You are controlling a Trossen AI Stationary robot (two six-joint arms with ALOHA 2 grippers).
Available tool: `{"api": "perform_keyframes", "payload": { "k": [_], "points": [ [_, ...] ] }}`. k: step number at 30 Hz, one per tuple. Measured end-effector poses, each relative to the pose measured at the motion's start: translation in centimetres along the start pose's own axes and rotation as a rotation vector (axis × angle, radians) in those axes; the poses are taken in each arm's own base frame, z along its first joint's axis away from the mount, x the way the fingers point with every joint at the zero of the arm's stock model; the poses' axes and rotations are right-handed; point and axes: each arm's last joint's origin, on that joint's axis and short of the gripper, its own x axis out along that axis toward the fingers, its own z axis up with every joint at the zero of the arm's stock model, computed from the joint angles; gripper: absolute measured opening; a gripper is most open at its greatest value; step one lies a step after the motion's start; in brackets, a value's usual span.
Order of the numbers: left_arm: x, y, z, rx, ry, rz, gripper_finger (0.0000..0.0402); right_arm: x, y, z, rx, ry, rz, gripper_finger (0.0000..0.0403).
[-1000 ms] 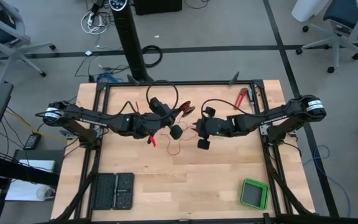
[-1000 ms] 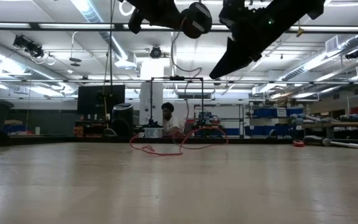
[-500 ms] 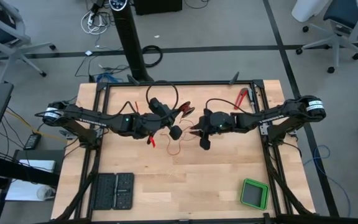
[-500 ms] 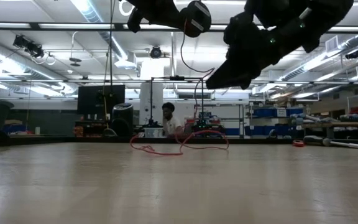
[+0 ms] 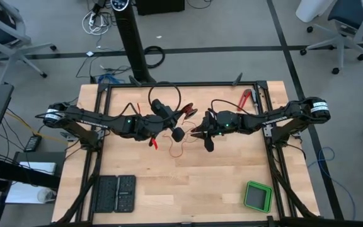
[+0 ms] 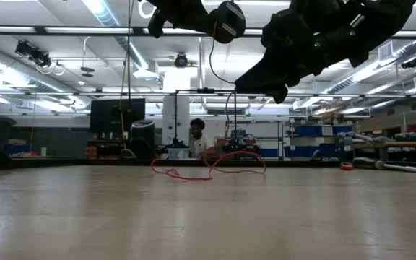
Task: Coil cords
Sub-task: Coil the red wire onto the black spool
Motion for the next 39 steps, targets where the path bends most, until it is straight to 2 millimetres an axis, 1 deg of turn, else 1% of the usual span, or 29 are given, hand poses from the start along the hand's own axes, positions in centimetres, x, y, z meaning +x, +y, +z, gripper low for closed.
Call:
{"api": "perform_keyframes", "payload": {
  "k": [2,5,6,12,15,18,21,24,29,32,34,37,39],
  "points": [
    [0.0,0.0,0.0,0.000,0.000,0.000,0.0001,0.0,0.0,0.0,0.007,-0.001,-0.016,0.0075],
    [0.0,0.0,0.0,0.000,0.000,0.000,0.0001,0.0,-0.1,0.0,-0.003,-0.002,-0.018,0.0023],
    [0.0,0.0,0.0,0.000,0.000,0.000,0.0001,0.0,-0.1,0.0,-0.010,-0.001,-0.019,0.0012],
    [0.0,0.0,0.0,0.001,0.000,0.000,0.0001,0.0,-0.3,-0.2,-0.010,0.017,-0.041,0.0004],
    [0.0,0.0,0.0,0.003,0.003,0.001,0.0001,-0.3,-0.8,-0.4,-0.007,0.053,-0.110,0.0003],
    [-0.1,-0.1,0.0,0.003,0.002,-0.004,0.0001,-0.9,-1.6,-0.6,-0.005,0.100,-0.218,0.0002],
    [-0.3,-0.2,0.0,0.007,0.010,-0.026,0.0001,-1.8,-2.1,-0.4,-0.007,0.119,-0.314,0.0002],
    [-0.5,-0.1,-0.2,0.044,0.047,-0.062,0.0001,-3.1,-2.2,0.4,-0.029,0.103,-0.359,0.0001],
    [-0.6,0.3,-1.4,0.221,0.144,-0.048,0.0001,-6.0,-1.8,2.1,-0.059,0.030,-0.407,0.0001],
    [-0.6,0.8,-1.9,0.286,0.194,-0.004,0.0001,-7.8,-1.2,3.3,-0.059,-0.047,-0.387,0.0001],
    [-0.4,1.2,-2.0,0.286,0.209,0.016,0.0001,-8.8,-0.5,3.9,-0.068,-0.095,-0.356,0.0001],
    [-0.1,1.6,-2.0,0.273,0.217,0.038,0.0001,-9.6,0.6,4.5,-0.086,-0.163,-0.309,0.0000],
    [0.0,1.8,-2.0,0.259,0.217,0.045,0.0001,-9.8,1.3,4.9,-0.102,-0.206,-0.276,0.0000]
  ]
}}
